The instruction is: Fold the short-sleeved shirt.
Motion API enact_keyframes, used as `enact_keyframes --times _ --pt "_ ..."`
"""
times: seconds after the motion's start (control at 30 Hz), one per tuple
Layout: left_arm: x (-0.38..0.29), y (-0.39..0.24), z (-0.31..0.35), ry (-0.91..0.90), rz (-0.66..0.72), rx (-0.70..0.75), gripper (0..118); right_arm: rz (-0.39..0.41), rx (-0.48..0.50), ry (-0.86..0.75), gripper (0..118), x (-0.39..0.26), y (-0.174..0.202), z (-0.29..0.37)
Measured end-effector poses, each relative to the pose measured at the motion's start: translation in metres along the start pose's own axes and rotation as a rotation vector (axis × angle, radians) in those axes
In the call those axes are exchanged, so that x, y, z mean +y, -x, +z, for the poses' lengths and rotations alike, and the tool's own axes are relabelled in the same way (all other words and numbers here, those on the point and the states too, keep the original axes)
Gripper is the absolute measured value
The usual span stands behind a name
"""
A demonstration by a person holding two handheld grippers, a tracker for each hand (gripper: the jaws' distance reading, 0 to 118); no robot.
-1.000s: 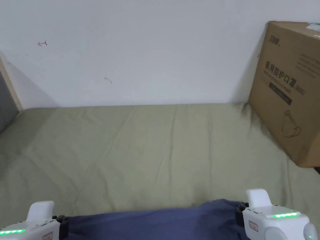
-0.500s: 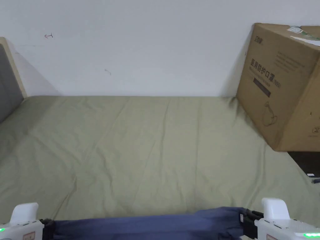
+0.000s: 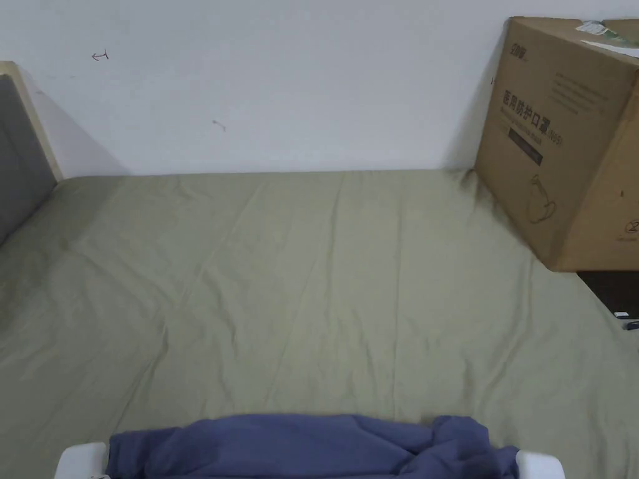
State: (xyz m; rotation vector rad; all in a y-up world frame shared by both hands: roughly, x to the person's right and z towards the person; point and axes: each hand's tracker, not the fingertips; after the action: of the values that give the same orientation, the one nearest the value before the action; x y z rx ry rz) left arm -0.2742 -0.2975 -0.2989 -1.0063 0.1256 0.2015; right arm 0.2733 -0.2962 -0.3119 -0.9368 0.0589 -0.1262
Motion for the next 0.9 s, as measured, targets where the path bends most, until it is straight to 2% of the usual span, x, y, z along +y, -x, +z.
enact_keyframes --times 0.03,0.07,0.1,0.13,0.17,0.2,0.4,0.53,0.6,0.63,0.73,0.77,0.8,0.83,0.87,0.9 --pt "0.003 0.0 0.002 0.01 0.018 -0.012 21 -0.003 0.004 -0.019 3 0.003 0.001 0.005" --pt "0.006 0.0 0.005 0.015 0.042 -0.033 44 -0.006 0.011 -0.035 20 0.007 0.0 0.012" --pt "0.009 0.001 0.011 0.014 0.065 -0.057 69 -0.013 0.019 -0.058 45 0.012 0.0 0.02" --pt "0.012 -0.001 0.019 -0.007 0.088 -0.08 93 -0.02 0.033 -0.079 83 0.02 0.001 0.028" --pt "0.015 -0.003 0.029 -0.065 0.106 -0.1 97 -0.024 0.051 -0.104 97 0.028 0.002 0.037" --pt "0.021 -0.005 0.042 -0.125 0.104 -0.13 97 -0.02 0.067 -0.153 101 0.038 0.004 0.049" --pt "0.072 -0.043 0.132 -0.467 0.012 -0.197 97 0.07 0.099 -0.474 100 0.109 0.039 0.126" --pt "0.091 -0.073 0.181 -0.714 -0.051 -0.139 96 0.119 0.056 -0.692 100 0.131 0.07 0.167" --pt "0.096 -0.087 0.194 -0.81 -0.053 -0.099 96 0.135 -0.001 -0.785 100 0.133 0.088 0.183" --pt "0.096 -0.093 0.198 -0.843 -0.043 -0.089 94 0.146 -0.025 -0.821 100 0.133 0.095 0.188" --pt "0.093 -0.107 0.204 -0.925 -0.066 -0.061 78 0.158 -0.055 -0.877 92 0.132 0.107 0.193" --pt "0.091 -0.11 0.204 -0.933 -0.075 -0.058 78 0.163 -0.055 -0.881 92 0.13 0.109 0.194" --pt "0.09 -0.113 0.204 -0.925 -0.078 -0.063 61 0.172 -0.058 -0.892 81 0.129 0.112 0.195" --pt "0.092 -0.114 0.202 -0.923 -0.08 -0.071 27 0.174 -0.066 -0.894 51 0.128 0.115 0.195" --pt "0.092 -0.114 0.201 -0.908 -0.078 -0.102 0 0.179 -0.071 -0.89 26 0.128 0.115 0.192" --pt "0.092 -0.113 0.199 -0.882 -0.062 -0.144 0 0.185 -0.08 -0.879 2 0.128 0.117 0.19"
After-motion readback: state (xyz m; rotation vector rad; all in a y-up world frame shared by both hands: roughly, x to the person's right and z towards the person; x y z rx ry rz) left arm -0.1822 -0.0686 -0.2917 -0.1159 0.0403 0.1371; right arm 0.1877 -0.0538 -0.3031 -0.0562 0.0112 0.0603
